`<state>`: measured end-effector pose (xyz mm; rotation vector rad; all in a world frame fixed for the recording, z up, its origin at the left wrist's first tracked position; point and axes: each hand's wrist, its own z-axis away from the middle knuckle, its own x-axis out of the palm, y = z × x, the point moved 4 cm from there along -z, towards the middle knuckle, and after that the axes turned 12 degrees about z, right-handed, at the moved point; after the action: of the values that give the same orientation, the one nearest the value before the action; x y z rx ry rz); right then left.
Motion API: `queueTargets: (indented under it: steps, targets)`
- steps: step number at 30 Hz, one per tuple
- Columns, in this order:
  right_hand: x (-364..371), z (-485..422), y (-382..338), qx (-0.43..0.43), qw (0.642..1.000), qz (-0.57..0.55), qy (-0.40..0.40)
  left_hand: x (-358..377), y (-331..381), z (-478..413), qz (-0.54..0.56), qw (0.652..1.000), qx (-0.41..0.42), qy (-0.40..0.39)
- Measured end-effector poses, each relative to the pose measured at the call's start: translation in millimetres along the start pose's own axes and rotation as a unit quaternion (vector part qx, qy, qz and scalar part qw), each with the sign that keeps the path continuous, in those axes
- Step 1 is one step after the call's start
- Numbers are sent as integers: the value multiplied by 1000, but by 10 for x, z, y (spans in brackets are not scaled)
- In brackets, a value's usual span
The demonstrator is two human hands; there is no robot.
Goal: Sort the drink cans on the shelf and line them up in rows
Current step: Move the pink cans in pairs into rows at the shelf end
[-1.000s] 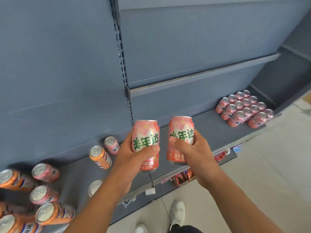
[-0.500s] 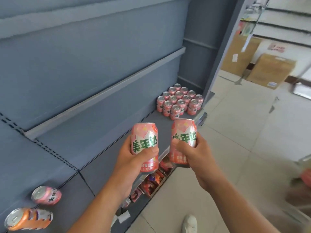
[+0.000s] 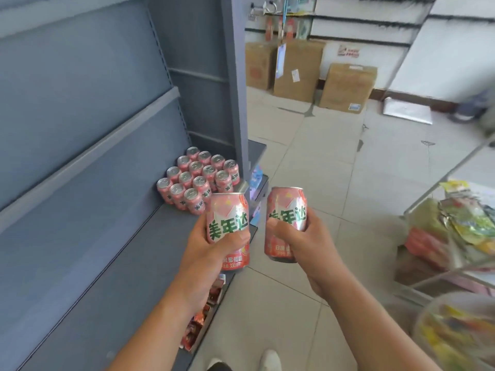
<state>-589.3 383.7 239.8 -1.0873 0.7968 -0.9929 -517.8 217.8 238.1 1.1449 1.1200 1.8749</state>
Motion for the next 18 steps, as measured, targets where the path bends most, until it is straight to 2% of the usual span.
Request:
queueTargets:
  steps: [8,18]
  targets:
    - [-138,-676,-23,8,1000,24,13,195,-31,-812,17,1000,-25,-9]
    - [197,-1959,-261,20,998,65,-8,-131,178,-2001,40,999,-35,-1]
